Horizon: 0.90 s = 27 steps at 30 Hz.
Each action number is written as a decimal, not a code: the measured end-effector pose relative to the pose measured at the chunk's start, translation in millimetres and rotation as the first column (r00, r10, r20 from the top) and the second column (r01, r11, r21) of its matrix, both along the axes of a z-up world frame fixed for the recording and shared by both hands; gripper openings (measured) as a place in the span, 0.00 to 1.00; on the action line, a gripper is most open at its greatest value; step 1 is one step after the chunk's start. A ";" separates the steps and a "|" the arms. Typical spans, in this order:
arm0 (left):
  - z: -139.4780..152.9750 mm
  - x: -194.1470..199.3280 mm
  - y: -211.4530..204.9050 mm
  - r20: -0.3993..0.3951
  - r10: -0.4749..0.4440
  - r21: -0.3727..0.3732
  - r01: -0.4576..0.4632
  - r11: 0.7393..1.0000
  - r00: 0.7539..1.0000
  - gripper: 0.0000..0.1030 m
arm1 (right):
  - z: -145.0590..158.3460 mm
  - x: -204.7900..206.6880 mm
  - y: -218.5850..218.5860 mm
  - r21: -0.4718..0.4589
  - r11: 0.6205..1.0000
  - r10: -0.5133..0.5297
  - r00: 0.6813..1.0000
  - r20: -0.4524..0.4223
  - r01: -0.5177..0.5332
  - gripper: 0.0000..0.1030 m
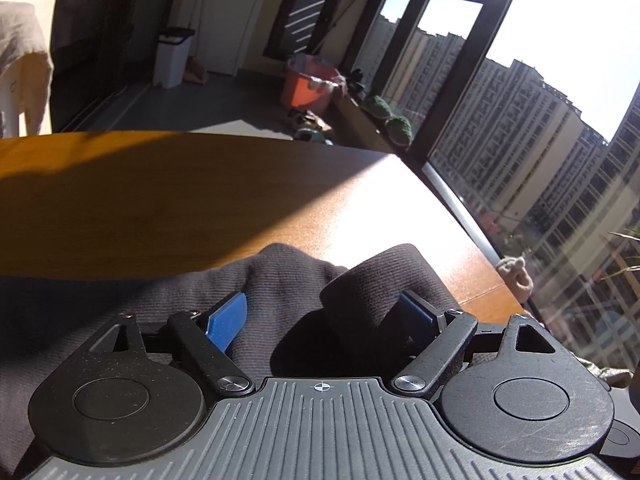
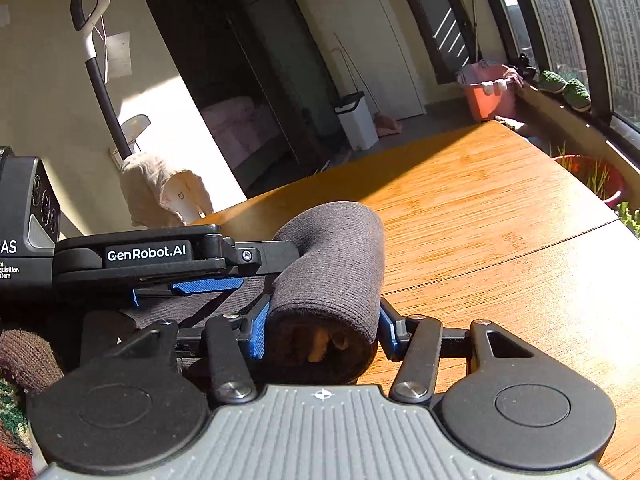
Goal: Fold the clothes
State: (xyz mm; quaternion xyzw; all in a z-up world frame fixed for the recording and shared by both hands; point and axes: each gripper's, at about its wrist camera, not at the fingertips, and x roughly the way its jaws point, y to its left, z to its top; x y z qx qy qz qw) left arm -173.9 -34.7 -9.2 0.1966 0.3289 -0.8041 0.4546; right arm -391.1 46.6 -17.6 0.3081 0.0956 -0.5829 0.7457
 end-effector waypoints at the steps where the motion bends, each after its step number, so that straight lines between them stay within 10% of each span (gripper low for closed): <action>1: 0.9 2.3 1.4 -0.014 0.004 0.000 -0.004 1.000 1.000 0.86 | 1.4 5.8 1.0 -0.015 1.000 0.001 0.999 -0.045 -0.002 0.51; 7: 5.8 11.0 13.4 -0.104 -0.016 -0.027 0.014 1.000 0.994 0.94 | 8.2 38.4 2.2 -0.073 0.997 0.002 0.968 -0.251 -0.021 0.52; 20: -11.7 7.6 11.1 0.036 0.034 -0.054 -0.032 0.998 0.999 0.97 | 7.4 -6.0 21.0 -0.083 0.996 0.011 0.999 -0.030 -0.013 0.75; 27: -9.1 9.8 8.3 0.028 0.036 -0.042 -0.035 0.999 0.999 0.97 | 21.3 -11.7 27.5 -0.199 0.980 -0.032 0.990 -0.135 0.004 0.64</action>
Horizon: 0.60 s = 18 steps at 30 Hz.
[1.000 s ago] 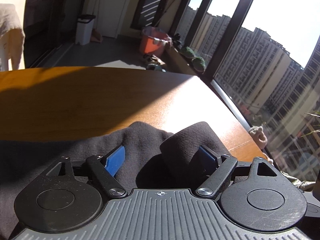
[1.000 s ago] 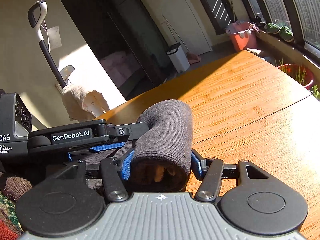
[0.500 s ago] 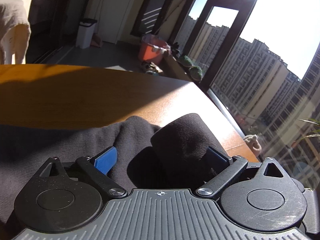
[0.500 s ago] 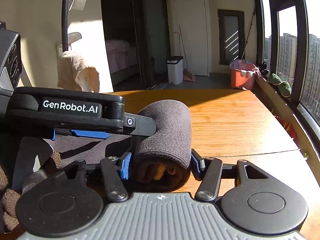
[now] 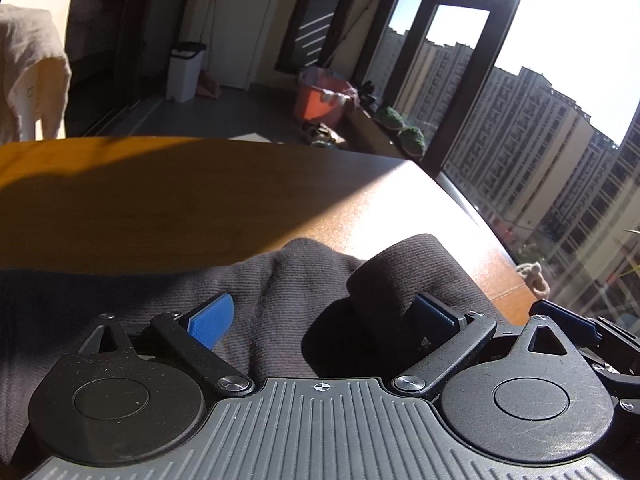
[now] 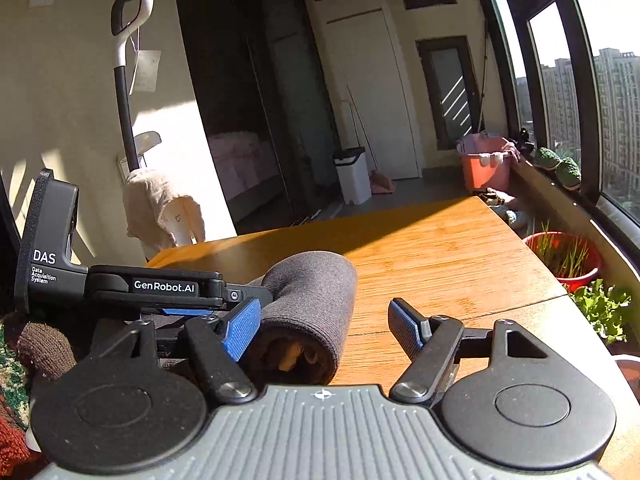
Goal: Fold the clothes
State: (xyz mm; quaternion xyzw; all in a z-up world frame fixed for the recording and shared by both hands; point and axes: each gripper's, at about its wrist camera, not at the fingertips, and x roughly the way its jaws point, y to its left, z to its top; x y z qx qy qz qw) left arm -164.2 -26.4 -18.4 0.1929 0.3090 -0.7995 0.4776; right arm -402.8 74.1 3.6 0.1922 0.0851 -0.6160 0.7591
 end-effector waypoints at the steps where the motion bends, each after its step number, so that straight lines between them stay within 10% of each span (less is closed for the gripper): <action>1: 2.1 2.0 -0.2 -0.015 0.005 0.007 -0.005 1.000 1.000 0.97 | 0.8 2.2 -3.4 -0.001 1.000 0.011 1.000 -0.018 -0.011 0.59; 6: 13.7 8.0 4.1 -0.136 -0.038 0.046 0.044 0.998 0.990 0.84 | -10.4 4.0 -13.2 0.040 0.999 -0.005 1.000 -0.020 0.006 0.44; 14: 9.3 -35.6 4.2 -0.102 -0.136 0.027 0.139 0.990 0.986 0.47 | -15.0 -9.5 -12.8 0.053 0.998 -0.042 0.998 0.052 0.039 0.44; 18: 15.9 -44.7 4.0 -0.075 -0.149 -0.020 0.147 0.989 0.986 0.47 | -18.1 -20.2 -13.7 0.064 0.997 -0.054 0.992 0.114 0.047 0.47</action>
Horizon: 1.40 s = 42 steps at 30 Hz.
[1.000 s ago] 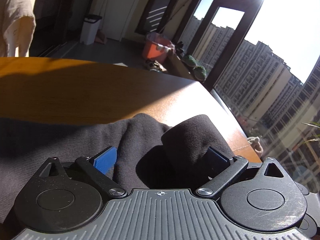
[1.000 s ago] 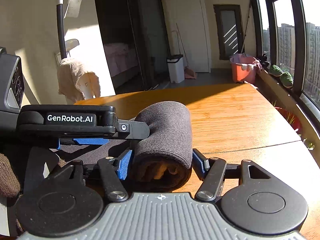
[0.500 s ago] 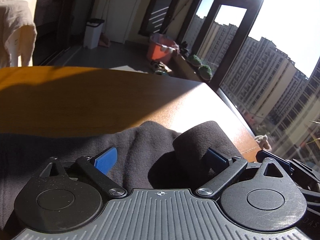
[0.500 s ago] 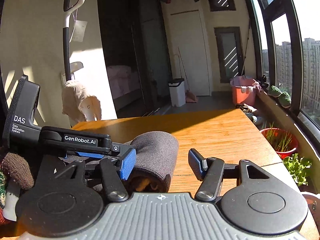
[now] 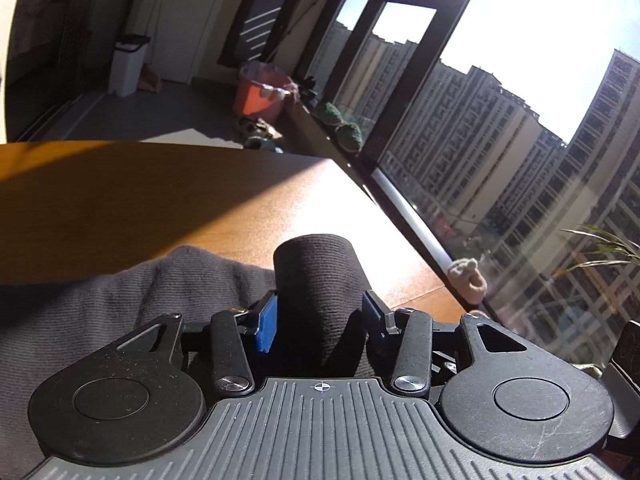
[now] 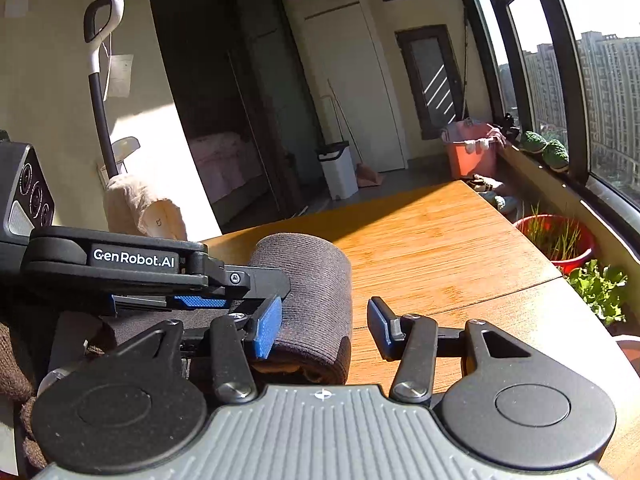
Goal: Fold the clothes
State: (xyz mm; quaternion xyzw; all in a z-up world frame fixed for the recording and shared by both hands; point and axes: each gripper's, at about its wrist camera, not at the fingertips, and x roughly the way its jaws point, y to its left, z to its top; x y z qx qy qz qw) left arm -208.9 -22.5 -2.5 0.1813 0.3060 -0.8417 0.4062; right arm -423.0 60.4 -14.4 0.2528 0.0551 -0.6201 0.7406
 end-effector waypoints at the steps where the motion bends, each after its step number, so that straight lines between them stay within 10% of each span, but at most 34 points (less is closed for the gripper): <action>1: -0.3 -1.4 -0.9 0.020 0.008 -0.011 -0.008 1.000 1.000 0.50 | -0.3 -0.2 -0.2 0.000 1.000 0.001 1.000 0.002 -0.001 0.49; 7: -12.1 14.3 -11.4 0.062 0.076 -0.015 -0.075 0.997 0.995 0.69 | -0.5 5.5 -1.0 0.006 1.000 0.027 0.999 -0.025 -0.027 0.62; 15: 11.2 17.8 -9.8 0.077 0.063 -0.078 -0.057 0.995 0.995 0.57 | 0.5 12.2 -6.1 0.035 0.999 0.023 0.998 -0.062 -0.021 0.63; 25: -7.2 33.2 -31.4 0.039 0.090 0.044 -0.092 0.995 0.995 0.61 | -9.6 7.8 -27.8 0.145 0.987 0.046 0.982 0.184 -0.074 0.63; 30: 12.4 56.7 -27.6 -0.009 0.137 0.035 -0.137 0.990 0.990 0.64 | 9.0 61.5 -19.0 0.077 0.993 0.100 0.976 -0.192 -0.087 0.51; 36: 32.3 57.6 -12.5 -0.050 0.107 -0.010 -0.108 0.994 0.993 0.85 | 11.7 134.9 -5.5 -0.001 0.990 0.109 0.790 -0.603 -0.138 0.51; 39: 21.6 52.5 -14.5 0.029 0.125 -0.019 -0.125 0.992 0.992 0.85 | 11.7 145.8 0.8 -0.013 0.983 0.132 0.761 -0.635 -0.182 0.53; 42: 8.4 57.8 -17.3 0.067 0.137 -0.022 -0.136 0.990 0.988 0.90 | 17.5 132.3 0.6 0.014 0.977 0.187 0.825 -0.533 -0.212 0.57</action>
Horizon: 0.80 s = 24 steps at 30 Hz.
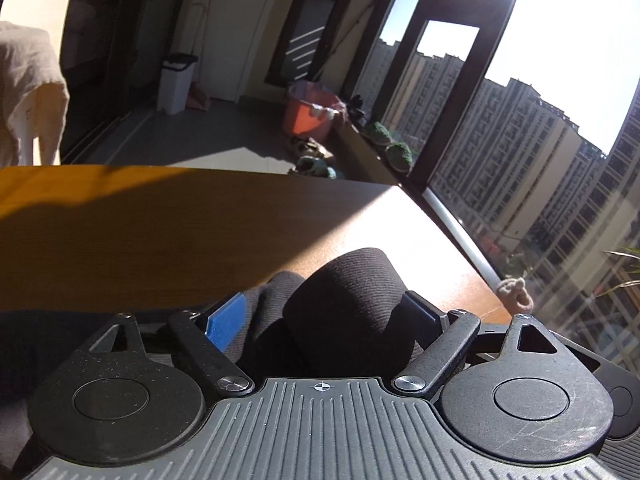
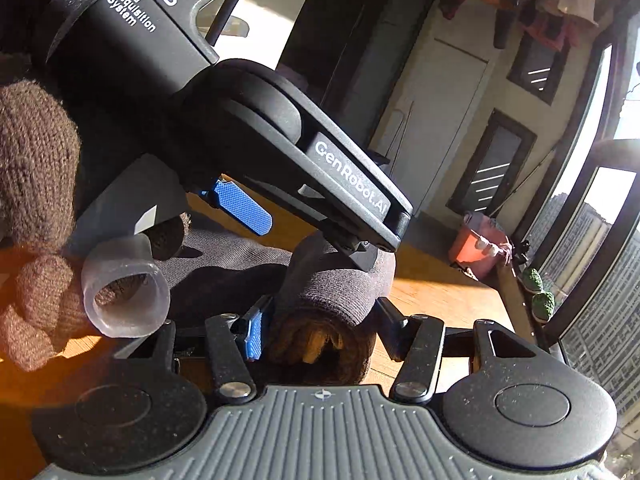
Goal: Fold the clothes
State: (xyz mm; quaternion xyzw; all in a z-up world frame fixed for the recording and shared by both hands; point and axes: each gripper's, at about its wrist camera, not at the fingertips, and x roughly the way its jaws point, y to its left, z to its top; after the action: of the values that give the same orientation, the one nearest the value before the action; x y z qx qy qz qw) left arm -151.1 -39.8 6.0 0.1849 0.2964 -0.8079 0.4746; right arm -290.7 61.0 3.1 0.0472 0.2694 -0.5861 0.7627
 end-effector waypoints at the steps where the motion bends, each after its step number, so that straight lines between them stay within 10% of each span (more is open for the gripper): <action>1: -2.6 3.4 -0.5 0.002 0.006 0.004 -0.006 1.000 1.000 0.92 | 3.3 -9.6 -0.3 0.031 0.999 0.010 0.997 0.073 -0.012 0.61; 5: -3.5 18.0 2.9 -0.013 0.021 0.014 -0.021 1.000 1.000 0.92 | 11.9 -58.9 -4.8 0.147 0.988 -0.026 0.913 0.408 -0.038 0.67; 12: -8.7 38.7 7.7 -0.033 0.045 0.033 -0.044 0.998 0.998 0.96 | -6.8 -103.5 -26.1 0.280 0.959 -0.162 0.726 0.668 -0.043 0.70; 18: -13.8 50.5 6.7 -0.044 0.064 0.067 -0.061 0.996 0.997 0.96 | -24.7 -81.7 -31.9 0.313 0.946 -0.150 0.737 0.659 -0.088 0.77; 24: -8.0 30.4 0.4 -0.047 0.065 0.072 -0.061 0.996 0.997 0.95 | -13.7 -92.9 -23.6 0.282 0.958 -0.154 0.738 0.657 -0.051 0.45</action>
State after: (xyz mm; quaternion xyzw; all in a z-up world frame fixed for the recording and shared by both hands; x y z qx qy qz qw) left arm -120.7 -39.3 -2.1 0.1718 0.3419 -0.7860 0.4855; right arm -383.6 37.3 -10.7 0.3709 0.0549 -0.5060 0.7768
